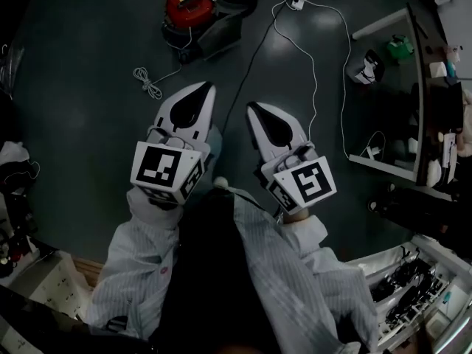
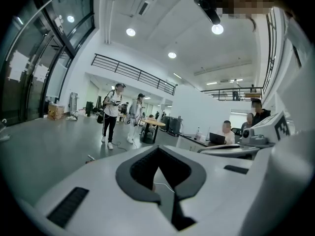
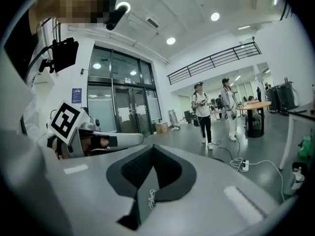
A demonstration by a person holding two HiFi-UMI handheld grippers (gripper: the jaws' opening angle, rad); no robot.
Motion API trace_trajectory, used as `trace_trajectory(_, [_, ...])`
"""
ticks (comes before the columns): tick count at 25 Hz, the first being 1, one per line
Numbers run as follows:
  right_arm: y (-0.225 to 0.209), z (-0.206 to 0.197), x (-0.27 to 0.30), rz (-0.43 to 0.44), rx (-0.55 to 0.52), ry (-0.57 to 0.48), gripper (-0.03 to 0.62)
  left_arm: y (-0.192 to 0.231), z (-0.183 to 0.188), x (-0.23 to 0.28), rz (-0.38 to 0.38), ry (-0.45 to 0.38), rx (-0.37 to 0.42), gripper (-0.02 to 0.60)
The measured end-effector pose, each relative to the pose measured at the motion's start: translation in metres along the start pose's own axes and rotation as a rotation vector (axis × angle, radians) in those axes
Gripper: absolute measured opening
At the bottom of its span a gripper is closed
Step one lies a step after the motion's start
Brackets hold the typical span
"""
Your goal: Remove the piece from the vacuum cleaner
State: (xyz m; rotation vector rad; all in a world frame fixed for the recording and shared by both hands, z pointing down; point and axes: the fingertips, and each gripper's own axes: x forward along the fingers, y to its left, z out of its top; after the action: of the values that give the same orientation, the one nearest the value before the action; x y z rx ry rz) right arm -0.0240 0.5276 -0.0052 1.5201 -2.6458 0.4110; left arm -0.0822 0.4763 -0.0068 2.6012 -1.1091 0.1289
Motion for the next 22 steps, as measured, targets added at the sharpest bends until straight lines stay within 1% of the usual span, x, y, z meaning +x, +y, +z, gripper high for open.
trace_trajectory(2, [-0.021,0.01,0.042,0.021,-0.014,0.017,0.002,0.031,0.006,0.036,0.008,0.015,-0.009,0.005])
trace_trajectory(5, [-0.055,0.024,0.104,0.046,-0.033,0.035,0.002,0.073,0.015,0.091,-0.008,0.055,-0.007,0.005])
trace_trajectory(9, [-0.109,0.037,0.163,0.024,-0.033,0.053,0.002,0.118,0.023,0.155,-0.021,0.104,0.016,0.005])
trace_trajectory(11, [-0.138,0.038,0.184,0.006,-0.001,0.055,0.002,0.138,0.023,0.185,-0.012,0.131,0.026,0.005])
trace_trajectory(12, [-0.153,0.035,0.195,0.009,0.017,0.06,0.002,0.149,0.021,0.2,-0.003,0.147,0.028,0.005])
trace_trajectory(14, [-0.185,0.023,0.218,0.029,0.015,0.091,0.002,0.171,0.013,0.23,0.027,0.179,0.022,0.005])
trace_trajectory(18, [-0.25,-0.001,0.272,0.058,0.007,0.16,0.002,0.22,-0.013,0.286,0.107,0.226,-0.031,0.005])
trace_trajectory(20, [-0.276,-0.011,0.302,0.102,0.015,0.191,0.002,0.245,-0.025,0.315,0.144,0.248,-0.053,0.005])
trace_trajectory(22, [-0.301,-0.025,0.334,0.162,-0.002,0.243,0.002,0.27,-0.039,0.346,0.176,0.262,-0.063,0.005])
